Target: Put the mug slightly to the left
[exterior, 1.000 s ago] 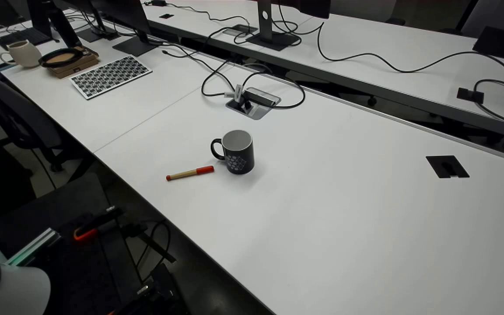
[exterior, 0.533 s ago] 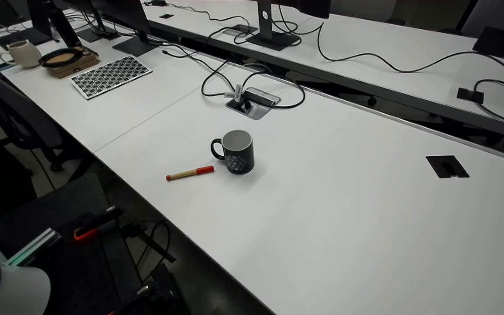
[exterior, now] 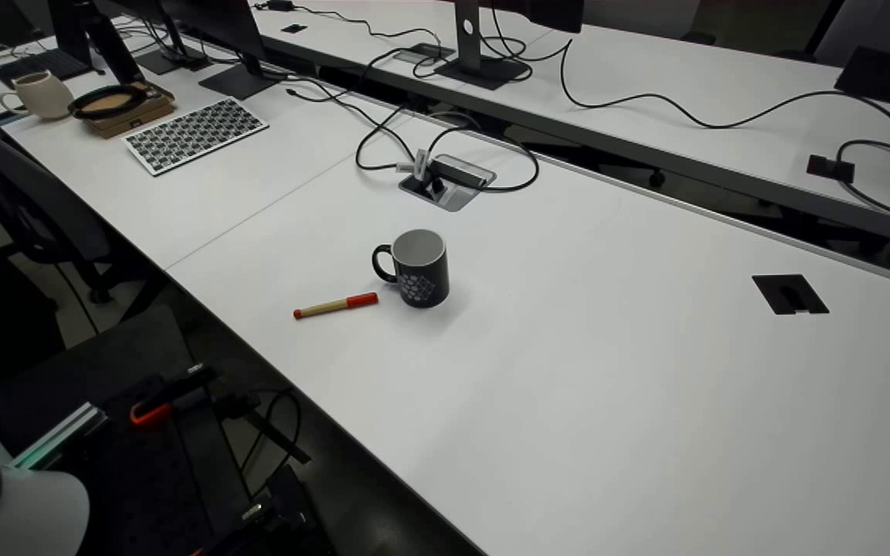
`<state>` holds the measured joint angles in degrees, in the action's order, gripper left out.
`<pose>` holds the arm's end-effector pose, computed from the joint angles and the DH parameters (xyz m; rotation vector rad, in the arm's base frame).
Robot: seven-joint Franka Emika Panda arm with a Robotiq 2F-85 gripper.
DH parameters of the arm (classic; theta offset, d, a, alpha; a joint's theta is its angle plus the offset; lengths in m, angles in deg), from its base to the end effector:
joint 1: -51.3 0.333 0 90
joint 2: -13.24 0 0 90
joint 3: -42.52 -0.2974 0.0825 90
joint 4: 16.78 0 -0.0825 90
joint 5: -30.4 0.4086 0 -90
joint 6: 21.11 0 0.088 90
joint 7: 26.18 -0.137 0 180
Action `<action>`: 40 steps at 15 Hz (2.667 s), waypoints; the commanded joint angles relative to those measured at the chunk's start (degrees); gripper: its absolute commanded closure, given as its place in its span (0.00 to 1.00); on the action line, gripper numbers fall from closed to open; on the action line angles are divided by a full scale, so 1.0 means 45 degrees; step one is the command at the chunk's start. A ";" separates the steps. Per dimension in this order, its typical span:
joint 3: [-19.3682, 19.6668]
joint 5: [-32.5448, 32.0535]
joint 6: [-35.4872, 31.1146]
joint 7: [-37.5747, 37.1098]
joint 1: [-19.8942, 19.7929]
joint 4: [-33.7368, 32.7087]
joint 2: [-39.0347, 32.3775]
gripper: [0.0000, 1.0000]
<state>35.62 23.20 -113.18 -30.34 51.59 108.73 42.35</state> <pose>0.4188 0.0409 0.5266 2.9492 0.0664 -0.0914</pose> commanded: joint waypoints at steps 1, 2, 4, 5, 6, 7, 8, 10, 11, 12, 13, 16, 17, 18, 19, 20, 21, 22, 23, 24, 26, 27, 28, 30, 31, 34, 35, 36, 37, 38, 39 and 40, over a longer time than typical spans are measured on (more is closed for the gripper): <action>0.0464 0.1030 -0.0725 -0.0053 0.0407 0.0532 -0.0216 0.00; 0.0513 0.1348 -0.1095 -0.0149 0.0427 0.0763 -0.0277 0.00; 0.0524 0.1755 -0.1787 -0.0257 0.0401 0.1222 -0.0451 0.00; 0.0474 0.1839 -0.2134 -0.0392 0.0352 0.1476 -0.0546 0.00; 0.0420 0.1850 -0.2483 -0.0540 0.0303 0.1710 -0.0625 0.00; 0.0369 0.1849 -0.2809 -0.0750 0.0261 0.1924 -0.0728 0.00; 0.0312 0.1816 -0.3165 -0.1100 0.0201 0.2159 -0.0839 0.00; 0.0234 0.1712 -0.3824 -0.1754 0.0115 0.2551 -0.1076 0.00; 0.0199 0.1734 -0.4238 -0.2165 0.0076 0.2773 -0.1224 0.00; 0.0114 0.1607 -0.4664 -0.2624 0.0020 0.2971 -0.1346 0.00; 0.0009 0.1506 -0.5123 -0.3151 -0.0026 0.3149 -0.1521 0.00; -0.0334 0.1181 -0.6059 -0.4356 -0.0045 0.3487 -0.2148 0.00; -0.0464 0.1041 -0.6295 -0.4760 -0.0047 0.3561 -0.2397 0.00; -0.0548 0.0936 -0.6383 -0.5069 -0.0041 0.3584 -0.2648 0.00; -0.0598 0.0844 -0.6313 -0.5259 -0.0017 0.3547 -0.2862 0.00; -0.0547 0.0903 -0.6053 -0.5127 0.0051 0.3458 -0.2982 0.00; -0.0402 0.1128 -0.6025 -0.4777 0.0140 0.3603 -0.2610 0.00; -0.0422 0.1120 -0.6026 -0.4832 0.0153 0.3602 -0.2765 0.00; -0.0420 0.1116 -0.6027 -0.4845 0.0159 0.3600 -0.2860 0.00; -0.0417 0.1112 -0.6027 -0.4850 0.0160 0.3598 -0.2899 0.00; -0.0417 0.1111 -0.6027 -0.4852 0.0159 0.3591 -0.2901 0.00; -0.0417 0.1110 -0.6027 -0.4852 0.0159 0.3588 -0.2901 0.00; -0.0417 0.1108 -0.6027 -0.4853 0.0159 0.3587 -0.2901 0.00; -0.0406 0.1212 -0.6140 -0.4997 0.0130 0.3564 -0.3271 0.00; -0.0431 0.1201 -0.6396 -0.5139 0.0117 0.3604 -0.3485 0.00; -0.0466 0.1341 -0.7258 -0.5338 0.0207 0.3652 -0.4190 0.00; -0.0486 0.1328 -0.7640 -0.5513 0.0232 0.3662 -0.4442 0.00; -0.0516 0.1318 -0.8071 -0.5740 0.0275 0.3670 -0.4724 0.00; -0.0544 0.1252 -0.8430 -0.6029 0.0310 0.3664 -0.4976 0.00; -0.0576 0.1224 -0.8838 -0.6405 0.0367 0.3662 -0.5254 0.00; -0.0563 0.1329 -0.9152 -0.6630 0.0438 0.3643 -0.5513 0.00; -0.0562 0.1456 -0.9336 -0.6921 0.0536 0.3584 -0.5836 0.00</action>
<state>33.09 28.67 -151.55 -57.39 52.75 125.50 19.94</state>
